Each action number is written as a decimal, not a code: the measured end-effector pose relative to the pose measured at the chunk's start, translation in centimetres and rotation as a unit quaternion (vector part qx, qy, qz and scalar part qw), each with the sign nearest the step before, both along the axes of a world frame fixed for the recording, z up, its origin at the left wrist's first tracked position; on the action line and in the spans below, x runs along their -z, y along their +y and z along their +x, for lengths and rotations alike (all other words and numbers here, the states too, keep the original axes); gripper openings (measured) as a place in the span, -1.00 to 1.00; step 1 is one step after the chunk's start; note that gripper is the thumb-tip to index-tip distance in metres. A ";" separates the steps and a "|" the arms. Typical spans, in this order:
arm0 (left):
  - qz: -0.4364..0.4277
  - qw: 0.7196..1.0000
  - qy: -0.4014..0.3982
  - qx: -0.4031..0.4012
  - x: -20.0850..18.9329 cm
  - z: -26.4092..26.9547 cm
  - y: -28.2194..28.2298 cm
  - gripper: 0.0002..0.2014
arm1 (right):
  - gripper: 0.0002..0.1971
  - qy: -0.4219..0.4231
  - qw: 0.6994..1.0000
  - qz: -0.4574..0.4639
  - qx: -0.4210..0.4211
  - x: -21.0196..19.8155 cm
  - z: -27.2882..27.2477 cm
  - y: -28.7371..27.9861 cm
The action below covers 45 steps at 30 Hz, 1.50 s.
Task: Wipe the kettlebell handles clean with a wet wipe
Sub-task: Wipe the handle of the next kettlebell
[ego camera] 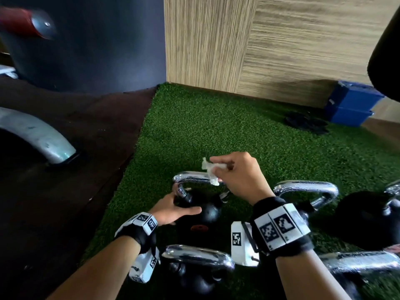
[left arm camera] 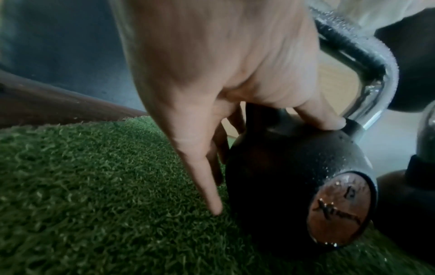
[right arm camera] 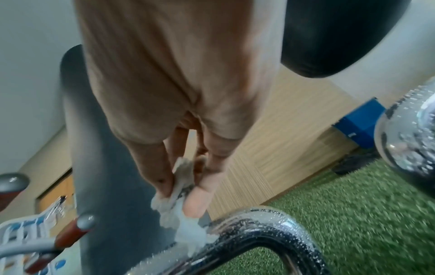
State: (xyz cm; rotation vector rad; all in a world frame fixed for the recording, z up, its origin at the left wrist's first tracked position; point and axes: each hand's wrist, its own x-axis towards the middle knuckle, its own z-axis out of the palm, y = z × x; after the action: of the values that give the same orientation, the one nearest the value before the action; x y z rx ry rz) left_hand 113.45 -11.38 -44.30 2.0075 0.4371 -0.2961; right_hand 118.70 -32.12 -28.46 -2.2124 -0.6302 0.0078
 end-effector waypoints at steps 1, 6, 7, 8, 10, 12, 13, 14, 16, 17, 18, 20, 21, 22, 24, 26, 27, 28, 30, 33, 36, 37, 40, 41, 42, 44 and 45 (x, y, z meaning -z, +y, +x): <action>-0.037 0.999 -0.003 -0.003 0.1 0.0 -0.1 -0.09 | -0.68 -0.026 1.000 -0.006 -0.013 0.1 -0.1 0.2; -0.123 0.992 -0.007 0.013 0.2 0.2 0.0 -0.21 | -0.72 -0.085 0.992 -0.083 -0.044 1.1 -0.7 2.1; -0.128 0.992 -0.006 0.017 0.2 0.3 0.1 -0.20 | -0.76 -0.086 0.991 -0.094 -0.034 1.4 -0.8 2.4; -0.133 0.991 -0.005 0.020 0.3 0.4 0.2 -0.20 | -0.80 -0.083 0.991 -0.101 -0.019 1.7 -0.9 2.5; -0.142 0.990 -0.002 0.022 0.2 0.5 0.2 -0.22 | -0.84 -0.083 0.991 -0.104 0.014 2.1 -1.0 2.2; -0.146 0.989 0.004 0.022 0.3 0.5 0.2 -0.28 | -0.82 -0.089 0.989 -0.106 0.043 2.2 -0.7 1.3; -0.150 0.988 0.007 0.025 0.3 0.5 0.2 -0.31 | -0.82 -0.092 0.989 -0.107 0.052 2.2 -0.4 0.9; -0.155 0.988 0.009 0.028 0.3 0.5 0.2 -0.33 | -0.82 -0.095 0.988 -0.110 0.054 2.1 -0.3 0.7; -0.159 0.987 0.009 0.026 0.6 0.5 0.3 -0.25 | -0.81 -0.097 0.988 -0.117 0.035 1.9 -0.1 0.8; -0.160 0.987 0.009 0.021 0.7 0.5 0.3 -0.17 | -0.80 -0.095 0.988 -0.116 0.022 1.9 -0.1 0.9; -0.162 0.987 0.007 0.018 0.7 0.5 0.3 -0.11 | -0.80 -0.091 0.989 -0.114 0.015 1.9 -0.1 0.9; -0.164 0.986 0.004 0.019 0.9 0.6 0.3 -0.05 | -0.81 -0.077 0.991 -0.103 0.028 1.9 0.2 0.2; -0.166 0.986 0.003 0.018 0.9 0.6 0.3 -0.04 | -0.82 -0.069 0.992 -0.096 0.041 1.9 0.4 -0.3; -0.167 0.986 0.002 0.016 0.9 0.6 0.3 -0.03 | -0.83 -0.060 0.993 -0.091 0.053 1.9 0.7 -0.9; -0.167 0.986 0.001 0.013 0.8 0.6 0.3 0.00 | -0.83 -0.046 0.992 -0.094 0.065 1.8 1.2 -1.7; -0.167 0.986 0.003 0.012 0.6 0.4 0.2 0.04 | -0.82 -0.040 0.991 -0.113 0.058 1.6 1.5 -1.9; -0.167 0.986 0.003 0.011 0.6 0.4 0.2 0.06 | -0.82 -0.039 0.991 -0.115 0.054 1.6 1.6 -1.9; -0.165 0.986 0.003 0.011 0.5 0.4 0.2 0.07 | -0.81 -0.038 0.992 -0.111 0.053 1.7 1.8 -2.0; -0.161 0.987 0.001 0.013 0.4 0.3 0.1 0.08 | -0.84 -0.037 0.993 -0.094 0.065 2.4 2.3 -2.5; -0.160 0.987 -0.001 0.006 0.4 0.3 -0.1 -0.01 | -0.89 0.000 0.992 -0.094 0.084 3.6 3.3 -3.7; -0.156 0.988 -0.001 0.007 0.2 0.2 -0.2 -0.12 | -0.83 0.067 0.986 -0.141 0.052 4.3 4.4 -4.6; -0.158 0.987 -0.001 0.011 0.1 0.1 -0.2 -0.19 | -0.80 0.083 0.986 -0.139 0.047 4.5 4.8 -4.8; -0.160 0.987 0.003 0.011 0.1 0.0 -0.2 -0.25 | -0.74 0.105 0.987 -0.113 0.045 5.5 5.7 -5.2; -0.160 0.987 0.003 0.010 0.1 0.0 -0.2 -0.20 | -0.72 0.123 0.987 -0.097 0.042 5.9 5.9 -5.2; -0.159 0.987 0.002 0.011 0.2 0.0 -0.2 -0.17 | -0.69 0.144 0.986 -0.079 0.039 6.4 6.0 -5.1; -0.167 0.986 -0.003 0.015 0.2 0.1 -0.2 -0.20 | -0.66 0.175 0.982 -0.051 0.037 7.6 6.2 -4.9; -0.169 0.986 -0.001 0.014 0.2 0.2 -0.2 -0.18 | -0.67 0.180 0.982 -0.048 0.037 8.3 6.2 -4.8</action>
State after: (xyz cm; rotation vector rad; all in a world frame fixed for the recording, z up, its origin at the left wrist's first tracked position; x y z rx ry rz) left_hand 113.60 -11.58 -44.51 1.6824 0.3334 -0.3598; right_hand 124.87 -36.89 -36.76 -2.2482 -0.3520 0.3992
